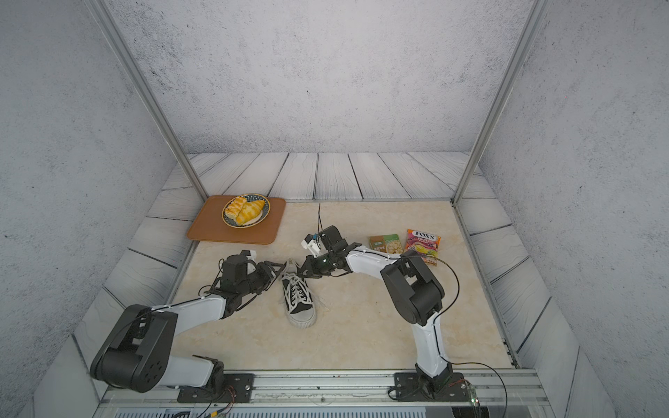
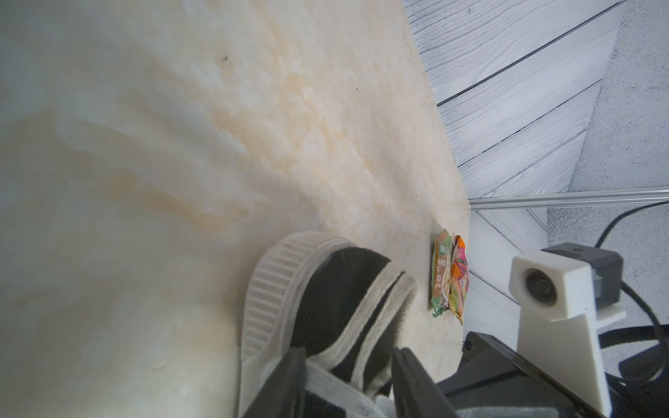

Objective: Tie the shoes
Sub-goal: Tie the shoelace on the shoe.

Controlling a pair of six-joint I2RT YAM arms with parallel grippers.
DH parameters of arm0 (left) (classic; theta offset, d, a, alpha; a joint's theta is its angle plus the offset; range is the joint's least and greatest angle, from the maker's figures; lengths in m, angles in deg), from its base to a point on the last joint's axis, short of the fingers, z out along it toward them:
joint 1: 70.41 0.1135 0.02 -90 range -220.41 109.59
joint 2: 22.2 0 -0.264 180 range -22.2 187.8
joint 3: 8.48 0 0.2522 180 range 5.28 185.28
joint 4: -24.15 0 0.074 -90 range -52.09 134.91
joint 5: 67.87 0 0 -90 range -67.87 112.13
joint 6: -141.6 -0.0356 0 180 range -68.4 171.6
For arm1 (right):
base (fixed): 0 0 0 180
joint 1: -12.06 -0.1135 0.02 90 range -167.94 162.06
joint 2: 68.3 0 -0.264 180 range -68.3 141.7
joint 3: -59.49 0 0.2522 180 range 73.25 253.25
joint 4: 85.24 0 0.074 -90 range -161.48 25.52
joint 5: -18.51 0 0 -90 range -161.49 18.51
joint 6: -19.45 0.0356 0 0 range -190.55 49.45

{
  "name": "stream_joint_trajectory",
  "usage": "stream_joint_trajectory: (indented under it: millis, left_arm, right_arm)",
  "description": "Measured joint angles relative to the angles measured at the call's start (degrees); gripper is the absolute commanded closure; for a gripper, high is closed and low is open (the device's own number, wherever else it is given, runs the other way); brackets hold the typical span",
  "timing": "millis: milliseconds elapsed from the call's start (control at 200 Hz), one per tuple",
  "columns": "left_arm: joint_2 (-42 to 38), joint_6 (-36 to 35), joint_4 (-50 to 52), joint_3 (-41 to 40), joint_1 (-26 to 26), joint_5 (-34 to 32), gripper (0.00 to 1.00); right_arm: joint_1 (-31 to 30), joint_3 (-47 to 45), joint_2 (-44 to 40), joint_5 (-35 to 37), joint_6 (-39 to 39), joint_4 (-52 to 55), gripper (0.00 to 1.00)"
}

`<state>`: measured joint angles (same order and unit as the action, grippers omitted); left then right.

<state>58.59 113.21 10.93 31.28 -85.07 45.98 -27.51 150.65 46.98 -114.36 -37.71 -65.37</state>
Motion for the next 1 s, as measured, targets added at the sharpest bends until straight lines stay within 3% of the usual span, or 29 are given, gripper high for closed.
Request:
stream_joint_trajectory:
  millis: [480, 751, 1001]
  left_arm:
    - [2.8, 0.5, 0.2, 2.7, -0.8, 1.5, 0.78]
    - [2.9, 0.4, 0.2, 2.7, -1.2, 2.1, 1.0]
    - [1.7, 0.3, 1.4, 2.7, -1.2, 1.9, 1.0]
  right_arm:
    - [0.0, 0.0, 0.0, 0.0, 0.0, 0.0, 1.0]
    - [0.0, 0.0, 0.0, 0.0, 0.0, 0.0, 1.0]
    - [0.0, 0.0, 0.0, 0.0, 0.0, 0.0, 1.0]
